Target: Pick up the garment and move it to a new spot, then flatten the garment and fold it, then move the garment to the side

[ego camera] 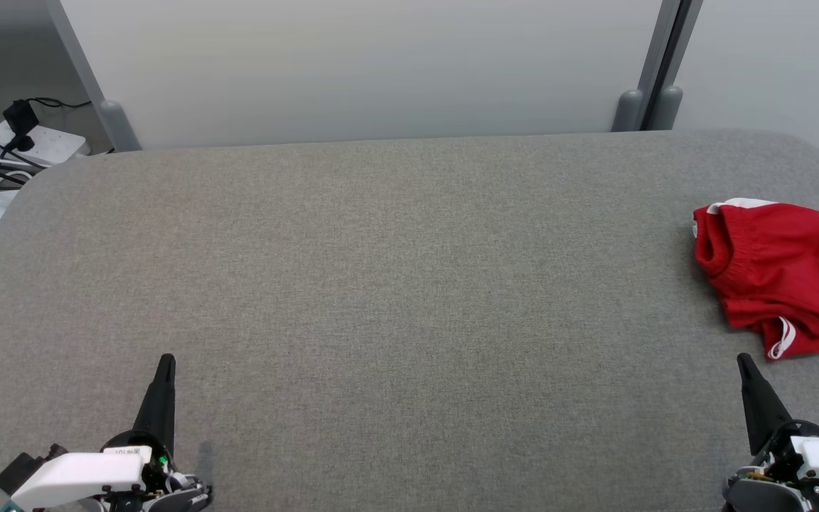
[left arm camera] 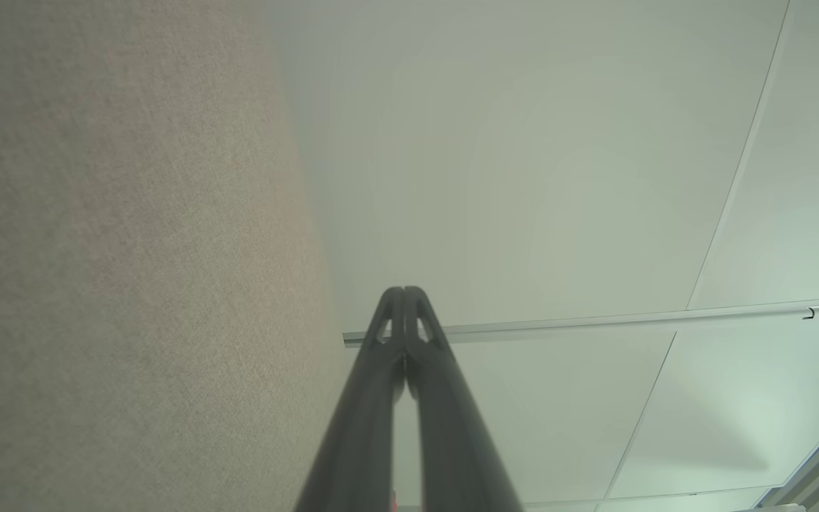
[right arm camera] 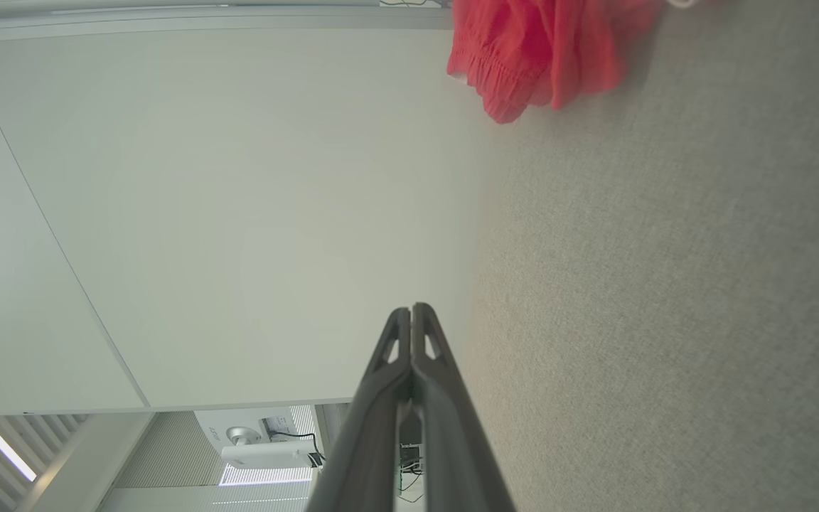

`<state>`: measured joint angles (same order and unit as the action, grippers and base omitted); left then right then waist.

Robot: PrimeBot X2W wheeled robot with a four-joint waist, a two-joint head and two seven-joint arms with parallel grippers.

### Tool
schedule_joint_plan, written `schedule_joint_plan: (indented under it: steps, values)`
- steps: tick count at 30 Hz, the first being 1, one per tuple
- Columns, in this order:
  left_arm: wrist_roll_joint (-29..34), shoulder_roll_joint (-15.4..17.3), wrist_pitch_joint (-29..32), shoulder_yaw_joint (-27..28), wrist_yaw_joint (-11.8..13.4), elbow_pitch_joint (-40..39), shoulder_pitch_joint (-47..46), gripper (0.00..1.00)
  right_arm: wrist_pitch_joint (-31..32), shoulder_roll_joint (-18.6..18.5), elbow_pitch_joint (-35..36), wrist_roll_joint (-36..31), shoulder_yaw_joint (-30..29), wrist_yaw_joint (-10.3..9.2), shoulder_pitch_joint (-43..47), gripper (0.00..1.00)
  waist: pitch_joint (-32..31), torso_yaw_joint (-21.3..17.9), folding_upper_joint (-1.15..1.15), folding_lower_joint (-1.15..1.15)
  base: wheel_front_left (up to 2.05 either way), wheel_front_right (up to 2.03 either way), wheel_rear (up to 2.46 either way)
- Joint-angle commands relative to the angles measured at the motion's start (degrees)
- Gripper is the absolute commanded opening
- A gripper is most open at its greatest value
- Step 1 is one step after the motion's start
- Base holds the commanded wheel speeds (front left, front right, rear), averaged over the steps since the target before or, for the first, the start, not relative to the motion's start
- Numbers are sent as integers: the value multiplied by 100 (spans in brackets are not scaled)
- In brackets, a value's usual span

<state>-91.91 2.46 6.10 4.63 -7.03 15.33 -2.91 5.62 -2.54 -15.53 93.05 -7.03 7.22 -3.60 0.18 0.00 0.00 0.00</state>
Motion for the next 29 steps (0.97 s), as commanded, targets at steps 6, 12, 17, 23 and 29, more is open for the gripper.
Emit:
schedule_joint_plan:
  steps: [6,12,17,23,29]
  values:
    - [-26,42,38,189,-46,-129,-328,0,54,-66,153,-55,92,26,-255,0,0,0,0,0,0,0,0]
    - [-26,42,38,189,-46,-129,-328,0,57,-63,152,-58,87,26,-255,0,0,0,0,0,0,0,0]
    - [-26,42,38,189,-46,-129,-328,0,60,-61,152,-61,84,26,-255,0,0,0,0,0,0,0,0]
    - [-26,42,38,188,-46,-129,-328,0,62,-59,152,-64,81,26,-256,0,0,0,0,0,0,0,0]
    - [-26,42,38,188,-46,-129,-327,0,65,-56,152,-66,78,26,-256,0,0,0,0,0,0,0,0]
